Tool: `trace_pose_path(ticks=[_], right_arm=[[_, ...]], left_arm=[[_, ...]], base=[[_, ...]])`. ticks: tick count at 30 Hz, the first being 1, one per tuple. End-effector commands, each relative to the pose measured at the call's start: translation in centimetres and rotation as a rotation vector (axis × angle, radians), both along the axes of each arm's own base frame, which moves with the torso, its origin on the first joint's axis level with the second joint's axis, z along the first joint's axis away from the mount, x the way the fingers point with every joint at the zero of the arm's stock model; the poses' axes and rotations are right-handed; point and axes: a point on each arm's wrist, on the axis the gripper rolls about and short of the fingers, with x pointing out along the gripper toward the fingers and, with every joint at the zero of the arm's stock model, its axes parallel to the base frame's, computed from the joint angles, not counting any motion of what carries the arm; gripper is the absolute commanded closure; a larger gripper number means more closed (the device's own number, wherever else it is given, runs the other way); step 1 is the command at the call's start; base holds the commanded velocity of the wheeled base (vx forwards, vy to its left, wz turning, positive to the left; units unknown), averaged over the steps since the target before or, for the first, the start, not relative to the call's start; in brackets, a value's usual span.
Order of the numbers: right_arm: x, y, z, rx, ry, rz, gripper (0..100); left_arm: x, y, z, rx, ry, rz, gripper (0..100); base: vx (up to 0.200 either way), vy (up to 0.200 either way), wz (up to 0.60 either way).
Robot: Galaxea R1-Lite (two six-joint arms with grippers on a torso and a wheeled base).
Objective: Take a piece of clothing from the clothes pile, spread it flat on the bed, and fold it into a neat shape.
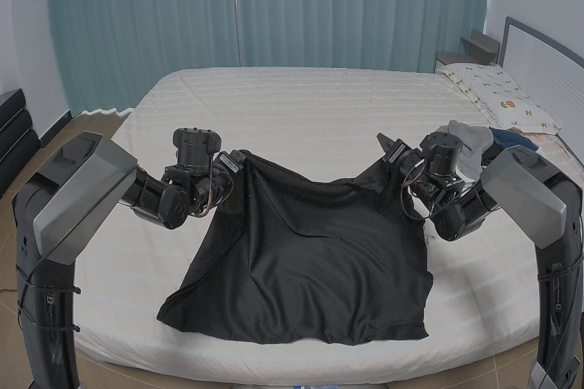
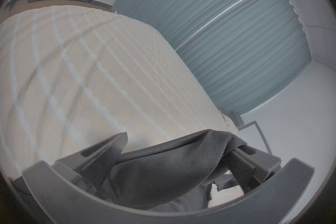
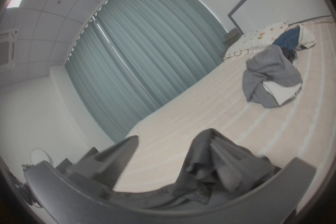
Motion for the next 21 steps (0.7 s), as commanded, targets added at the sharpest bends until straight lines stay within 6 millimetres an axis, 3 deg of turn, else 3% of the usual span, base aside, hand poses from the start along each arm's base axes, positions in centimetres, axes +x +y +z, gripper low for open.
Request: trace_pose_path(ticks=[1, 5, 11, 15, 21], right_arm=[[0.7, -1.2, -5.1, -0.053, 0.112, -0.028, 0], [1.3, -3.0, -6.1, -0.062, 0.156, -0.091, 0], [1.5, -5.3, -6.1, -0.066, 0.172, -0.207, 0], [1.1, -5.7, -6.7, -0.073, 0.2, -0.21, 0], [0.6, -5.8, -6.4, -0.075, 0.209, -0.202, 0]], left_arm=[[1.6, 1.4, -3.5, 0.03, 0.056, 0.066, 0], [3.1, 3.0, -6.0, 0.077, 0.075, 0.161, 0], [2.9, 4.2, -8.1, 0.159, 0.252, 0.167, 0], [2.7, 4.0, -7.6, 0.177, 0.333, 0.159, 0], [2.5, 3.9, -5.7, 0.12, 0.313, 0.153, 0]], base=[[0.0, 0.0, 0.0], [0.0, 0.0, 0.0], [0.0, 0.0, 0.0], [0.0, 0.0, 0.0], [0.0, 0.0, 0.0]])
